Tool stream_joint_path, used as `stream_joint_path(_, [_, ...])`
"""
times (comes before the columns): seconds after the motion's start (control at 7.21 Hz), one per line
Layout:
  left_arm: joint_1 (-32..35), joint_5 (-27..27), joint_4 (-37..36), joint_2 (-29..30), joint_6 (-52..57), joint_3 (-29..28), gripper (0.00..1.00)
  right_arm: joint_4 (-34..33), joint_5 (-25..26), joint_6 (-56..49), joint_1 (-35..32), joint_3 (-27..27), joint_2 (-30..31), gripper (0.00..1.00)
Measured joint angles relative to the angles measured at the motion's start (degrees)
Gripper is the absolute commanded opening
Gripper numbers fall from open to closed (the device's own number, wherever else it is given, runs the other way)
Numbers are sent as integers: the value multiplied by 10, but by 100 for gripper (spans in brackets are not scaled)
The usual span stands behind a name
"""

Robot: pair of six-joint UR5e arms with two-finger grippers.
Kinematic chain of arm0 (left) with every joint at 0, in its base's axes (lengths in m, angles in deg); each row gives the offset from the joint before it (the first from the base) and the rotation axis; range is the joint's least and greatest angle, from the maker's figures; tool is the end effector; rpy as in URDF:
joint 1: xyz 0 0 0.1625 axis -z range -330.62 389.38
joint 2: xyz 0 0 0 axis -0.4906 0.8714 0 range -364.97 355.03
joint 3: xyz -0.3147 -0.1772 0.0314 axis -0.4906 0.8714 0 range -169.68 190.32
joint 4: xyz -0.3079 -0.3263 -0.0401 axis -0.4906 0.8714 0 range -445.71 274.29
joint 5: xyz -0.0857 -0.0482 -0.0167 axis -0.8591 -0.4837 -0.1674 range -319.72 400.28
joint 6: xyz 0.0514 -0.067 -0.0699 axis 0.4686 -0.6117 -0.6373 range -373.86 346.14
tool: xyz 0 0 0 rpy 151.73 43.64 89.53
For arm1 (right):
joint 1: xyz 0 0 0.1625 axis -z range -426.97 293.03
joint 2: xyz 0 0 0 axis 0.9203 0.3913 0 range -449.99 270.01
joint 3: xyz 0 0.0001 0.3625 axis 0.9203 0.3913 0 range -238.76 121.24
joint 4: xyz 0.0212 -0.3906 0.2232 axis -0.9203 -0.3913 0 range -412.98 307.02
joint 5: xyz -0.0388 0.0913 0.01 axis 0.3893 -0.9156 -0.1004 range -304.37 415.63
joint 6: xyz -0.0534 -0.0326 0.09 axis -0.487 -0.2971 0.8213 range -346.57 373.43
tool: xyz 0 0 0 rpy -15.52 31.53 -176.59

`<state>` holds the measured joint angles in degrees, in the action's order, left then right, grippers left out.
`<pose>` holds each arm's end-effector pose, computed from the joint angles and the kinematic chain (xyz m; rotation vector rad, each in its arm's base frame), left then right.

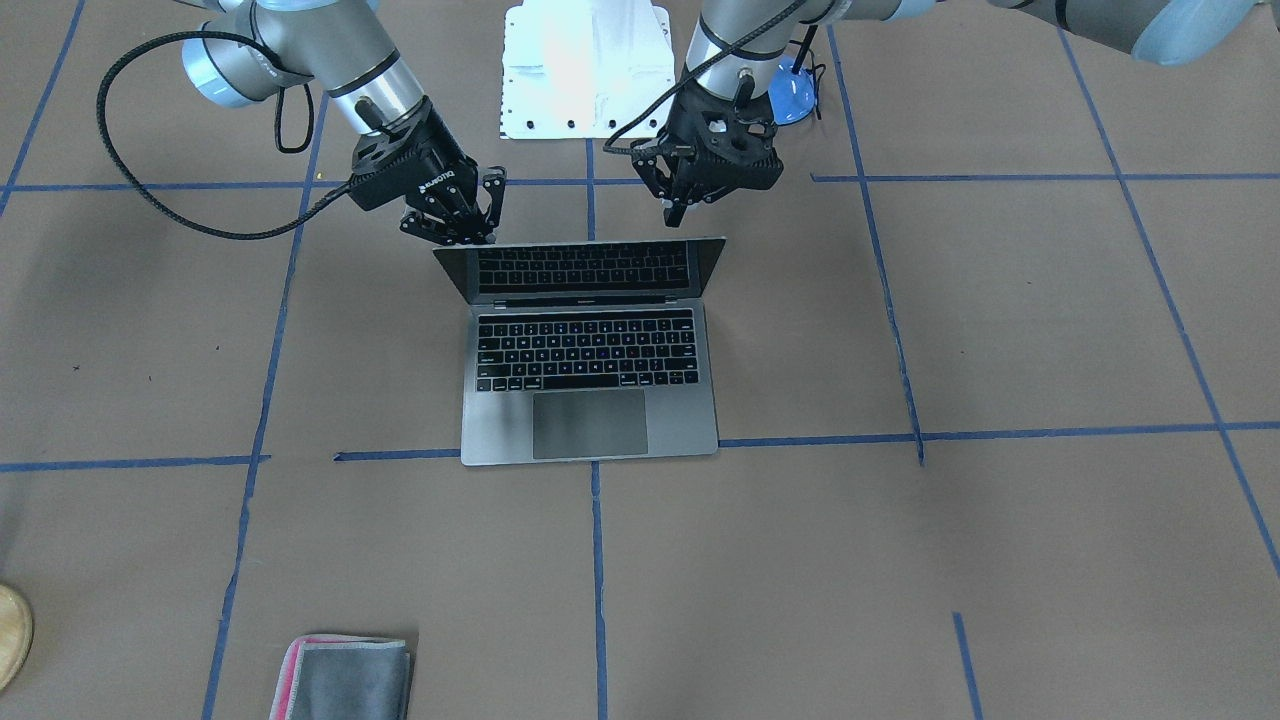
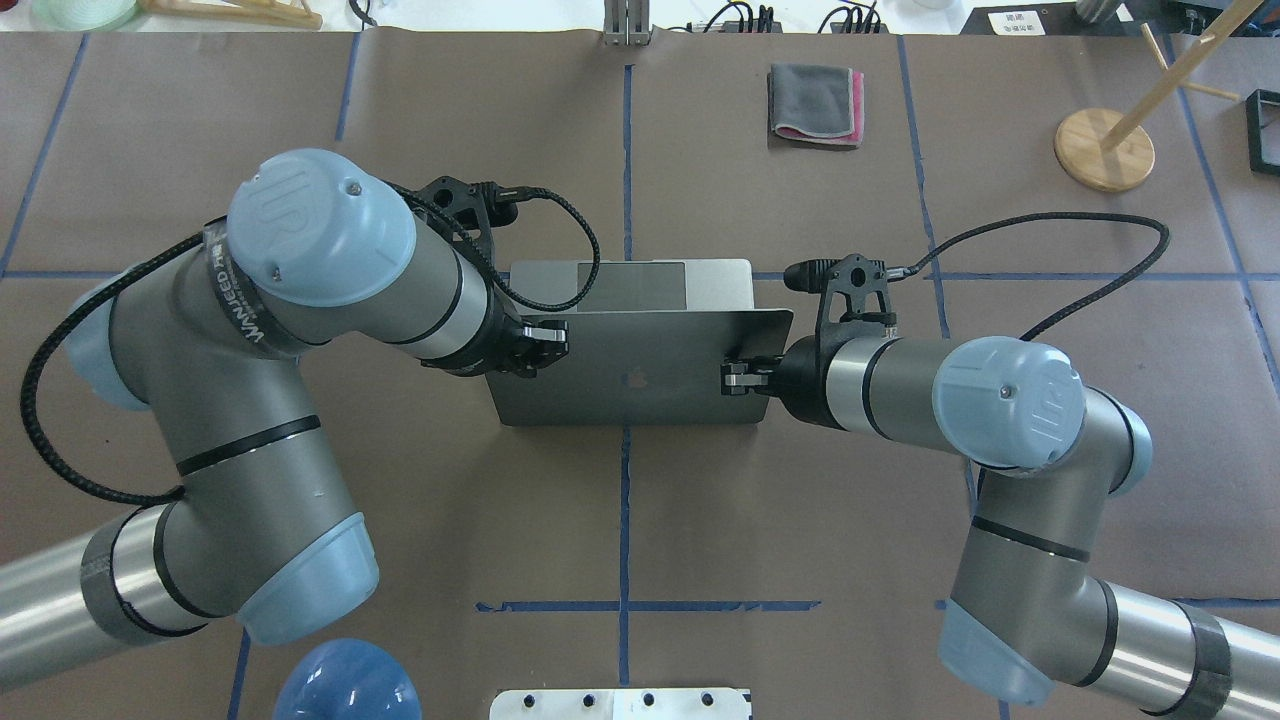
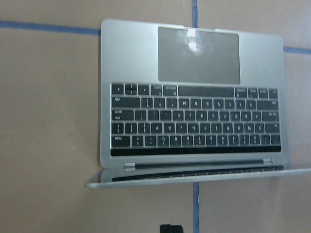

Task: Close laptop

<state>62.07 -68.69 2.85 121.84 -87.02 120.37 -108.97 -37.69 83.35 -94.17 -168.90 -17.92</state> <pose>0.4475 -0.4031 0.0692 0.1246 0.9970 -0.0929 -0.4623 -0.3804 0.1809 0.4586 -1.1725 0.0709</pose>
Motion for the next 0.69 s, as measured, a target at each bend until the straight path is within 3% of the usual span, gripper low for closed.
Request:
stream_joint_path(0.28, [19, -1, 35, 14, 5, -53, 0, 1, -16, -3, -26, 27, -18, 0])
stream_joint_path(0.69, [37, -2, 79, 19, 18, -110, 0, 1, -29, -4, -47, 109, -79, 0])
